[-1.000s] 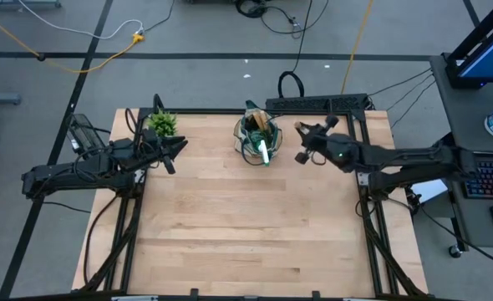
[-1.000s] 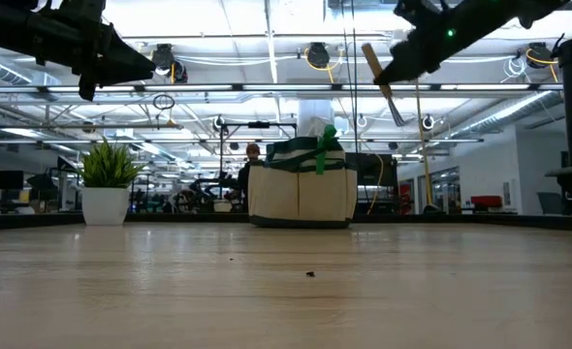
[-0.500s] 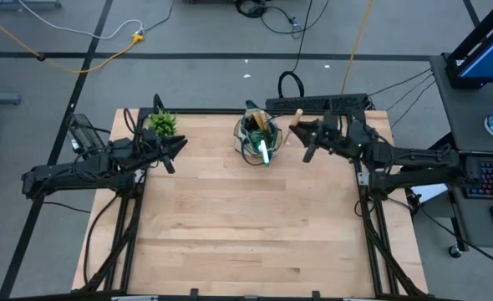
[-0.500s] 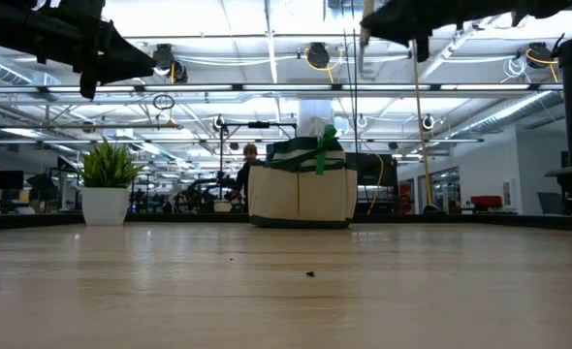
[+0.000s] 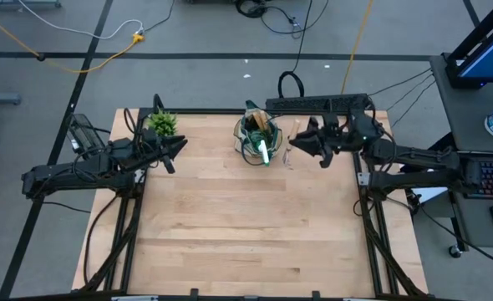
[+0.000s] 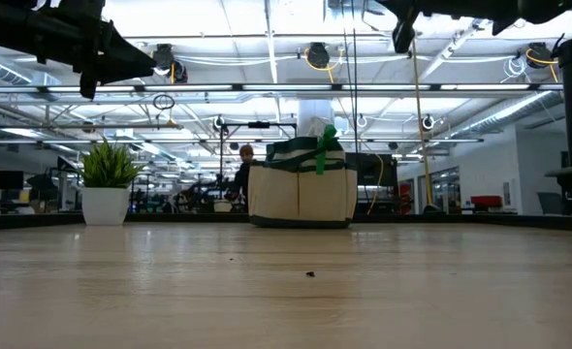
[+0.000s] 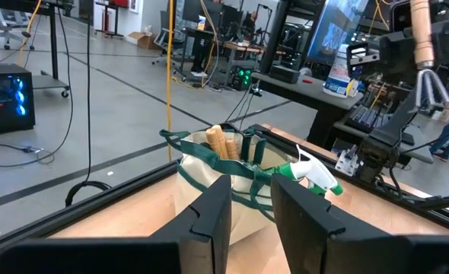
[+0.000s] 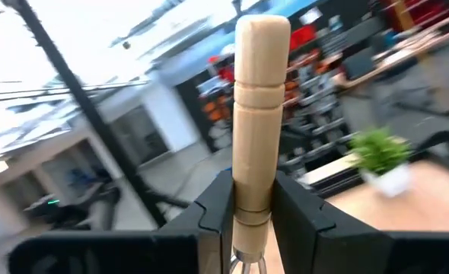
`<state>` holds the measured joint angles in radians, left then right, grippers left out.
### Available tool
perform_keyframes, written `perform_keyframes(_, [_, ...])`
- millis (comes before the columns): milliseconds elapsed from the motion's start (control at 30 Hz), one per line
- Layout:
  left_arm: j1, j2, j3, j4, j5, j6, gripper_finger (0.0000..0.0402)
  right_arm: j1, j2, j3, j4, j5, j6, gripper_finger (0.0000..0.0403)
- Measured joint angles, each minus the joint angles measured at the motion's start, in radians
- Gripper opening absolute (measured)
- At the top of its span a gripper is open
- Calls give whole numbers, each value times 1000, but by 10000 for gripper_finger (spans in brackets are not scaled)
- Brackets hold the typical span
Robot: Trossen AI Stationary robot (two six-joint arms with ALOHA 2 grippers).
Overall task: Pick & Place Garden tools in Gardening bag
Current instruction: Put the brown hand rake into the gardening bag
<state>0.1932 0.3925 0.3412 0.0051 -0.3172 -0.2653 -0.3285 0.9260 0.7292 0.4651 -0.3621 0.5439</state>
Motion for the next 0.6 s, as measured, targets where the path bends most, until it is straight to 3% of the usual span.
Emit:
perform_keyframes(400, [0,0,0,-1,0,0,99,-33,0,0,202,-387,74,59])
perform_keyframes(600, [0,0,0,-1,0,0,99,-33,0,0,299,-464,72,59])
